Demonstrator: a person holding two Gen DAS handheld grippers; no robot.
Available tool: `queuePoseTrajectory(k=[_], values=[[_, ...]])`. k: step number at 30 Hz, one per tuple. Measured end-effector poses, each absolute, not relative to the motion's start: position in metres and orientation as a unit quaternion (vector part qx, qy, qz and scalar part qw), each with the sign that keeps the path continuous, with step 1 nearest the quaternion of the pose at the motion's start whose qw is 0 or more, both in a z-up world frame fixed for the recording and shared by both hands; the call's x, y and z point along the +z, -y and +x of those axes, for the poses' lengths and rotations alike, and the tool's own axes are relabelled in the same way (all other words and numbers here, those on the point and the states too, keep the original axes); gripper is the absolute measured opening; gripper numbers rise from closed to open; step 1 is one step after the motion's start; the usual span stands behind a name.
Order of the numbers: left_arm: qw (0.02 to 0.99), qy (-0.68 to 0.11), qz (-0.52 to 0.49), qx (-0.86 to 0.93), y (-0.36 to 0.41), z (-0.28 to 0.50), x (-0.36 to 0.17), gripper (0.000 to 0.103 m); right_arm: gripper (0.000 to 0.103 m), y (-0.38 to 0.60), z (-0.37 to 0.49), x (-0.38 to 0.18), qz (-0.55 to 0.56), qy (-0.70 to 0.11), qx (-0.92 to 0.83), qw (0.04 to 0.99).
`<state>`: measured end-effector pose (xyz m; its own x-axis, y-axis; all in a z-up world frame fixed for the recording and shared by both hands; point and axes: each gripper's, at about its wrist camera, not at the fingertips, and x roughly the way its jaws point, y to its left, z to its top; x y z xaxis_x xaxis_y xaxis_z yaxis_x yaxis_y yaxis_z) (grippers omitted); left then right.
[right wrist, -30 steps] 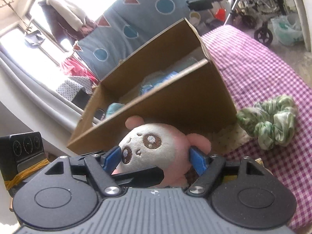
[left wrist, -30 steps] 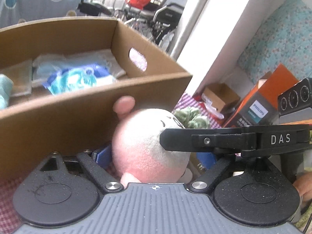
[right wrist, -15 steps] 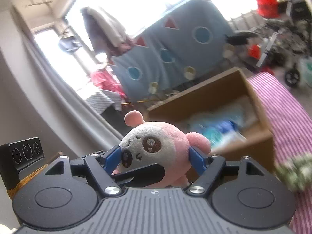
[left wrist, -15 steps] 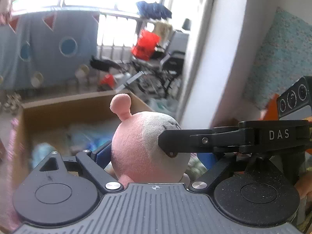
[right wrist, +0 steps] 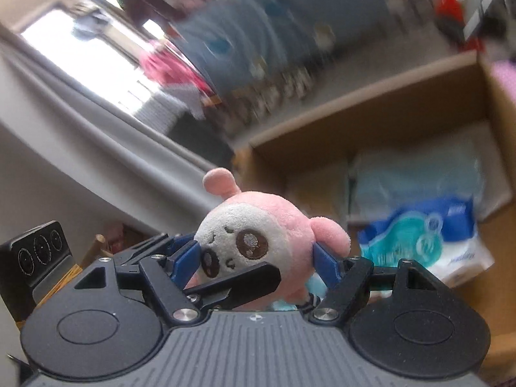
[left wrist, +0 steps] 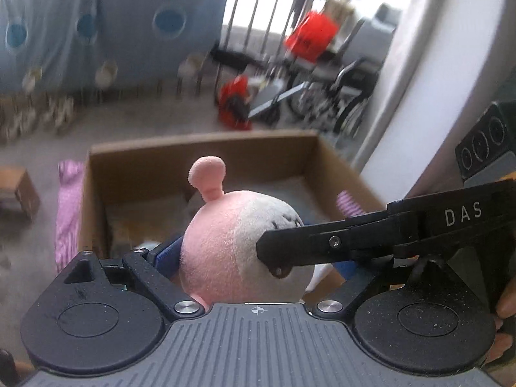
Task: Organize soft objects
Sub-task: 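Carry the plush toy into the box and open both tools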
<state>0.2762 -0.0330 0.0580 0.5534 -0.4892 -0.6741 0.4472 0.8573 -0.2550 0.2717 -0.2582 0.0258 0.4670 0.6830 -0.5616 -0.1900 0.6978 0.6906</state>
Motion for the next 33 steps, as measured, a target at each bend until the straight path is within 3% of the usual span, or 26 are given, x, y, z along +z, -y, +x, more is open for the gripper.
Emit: queuePoseTrajectory(k=[8,13,23,33], values=[[0.812,-0.518,-0.055,-0.265,0.030,0.331,0.002,0.093,0.079,0.244,0.318,-0.032,0.284,-0.561,0.227,0.744],[0.802,-0.539,-0.053,-0.251,0.030,0.338,-0.013,0.098,0.078,0.243,0.327,-0.048,0.284,-0.584,0.209,0.731],[0.834,-0.482,-0.056,-0.264,0.026,0.325,0.009,0.102,0.085,0.257,0.315,-0.020,0.277,-0.536,0.214,0.769],[0.857,-0.420,-0.108,-0.277,-0.003,0.276,0.063,0.102,0.085,0.333,0.237,0.052,0.343,-0.406,0.233,0.815]])
